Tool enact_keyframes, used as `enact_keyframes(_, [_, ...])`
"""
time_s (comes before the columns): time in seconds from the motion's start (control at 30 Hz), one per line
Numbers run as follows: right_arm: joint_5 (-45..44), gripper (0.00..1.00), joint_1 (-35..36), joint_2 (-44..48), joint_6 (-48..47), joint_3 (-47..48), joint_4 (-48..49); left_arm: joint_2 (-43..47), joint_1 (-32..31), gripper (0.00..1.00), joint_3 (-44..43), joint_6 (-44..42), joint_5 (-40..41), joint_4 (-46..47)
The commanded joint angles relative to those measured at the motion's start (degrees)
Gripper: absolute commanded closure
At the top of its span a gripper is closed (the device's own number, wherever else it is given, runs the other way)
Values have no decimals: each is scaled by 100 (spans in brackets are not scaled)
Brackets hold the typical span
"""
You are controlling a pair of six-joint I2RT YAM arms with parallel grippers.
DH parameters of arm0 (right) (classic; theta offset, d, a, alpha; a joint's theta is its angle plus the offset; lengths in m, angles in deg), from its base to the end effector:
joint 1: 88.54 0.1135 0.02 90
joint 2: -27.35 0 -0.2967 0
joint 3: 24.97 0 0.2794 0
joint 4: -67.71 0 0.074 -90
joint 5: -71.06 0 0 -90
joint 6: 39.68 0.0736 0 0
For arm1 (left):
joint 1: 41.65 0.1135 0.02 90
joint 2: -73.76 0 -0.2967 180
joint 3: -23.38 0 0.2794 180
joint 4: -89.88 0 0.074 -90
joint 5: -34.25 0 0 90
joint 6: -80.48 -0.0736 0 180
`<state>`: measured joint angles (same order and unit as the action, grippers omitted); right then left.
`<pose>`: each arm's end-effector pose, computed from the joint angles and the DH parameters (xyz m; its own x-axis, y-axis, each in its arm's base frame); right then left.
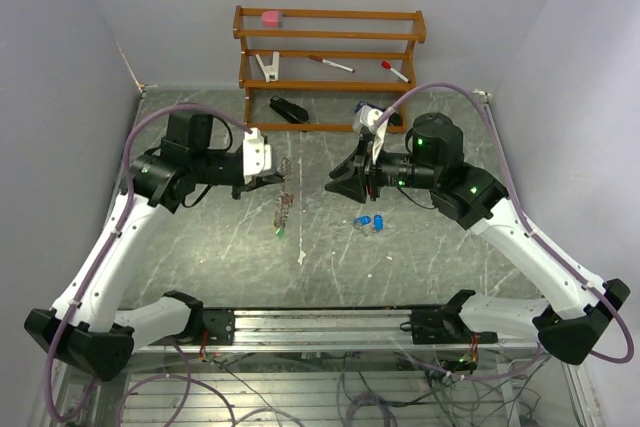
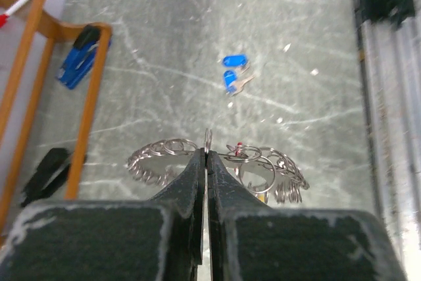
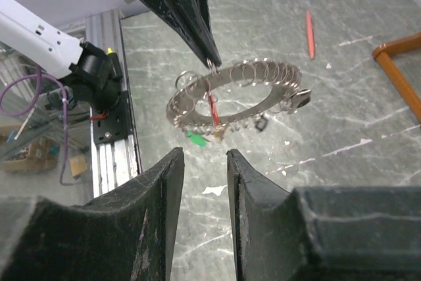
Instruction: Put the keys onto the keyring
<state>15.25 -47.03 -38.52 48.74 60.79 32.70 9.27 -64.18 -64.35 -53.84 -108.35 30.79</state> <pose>0.1910 0.2243 0.4441 -0.1689 -0.1800 -0.9691 -0.9595 0.2550 0.1199 0.2041 -0.1479 0.4220 0.1911 0.3801 -0.9050 0.9700 0.0681 0.2334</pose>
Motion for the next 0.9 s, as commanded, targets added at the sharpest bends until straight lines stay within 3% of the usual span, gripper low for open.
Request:
enact_keyframes(0.0, [-13, 68, -28, 124, 93, -287, 129, 488, -145, 93, 378, -1285, 847, 389])
enact_keyframes(0.37, [-108, 69, -29, -2, 212, -695, 529, 1638, -515, 93, 1730, -2285, 1763, 2321])
enact_keyframes(0.7, [-218, 71, -16, -77, 167, -794, 706, 2070, -815, 93, 2316, -2974, 1897, 2916])
enact_keyframes(0.87, [-286, 71, -14, -93, 158, -830, 833, 2056, -859, 93, 2328, -2658, 1797, 3018])
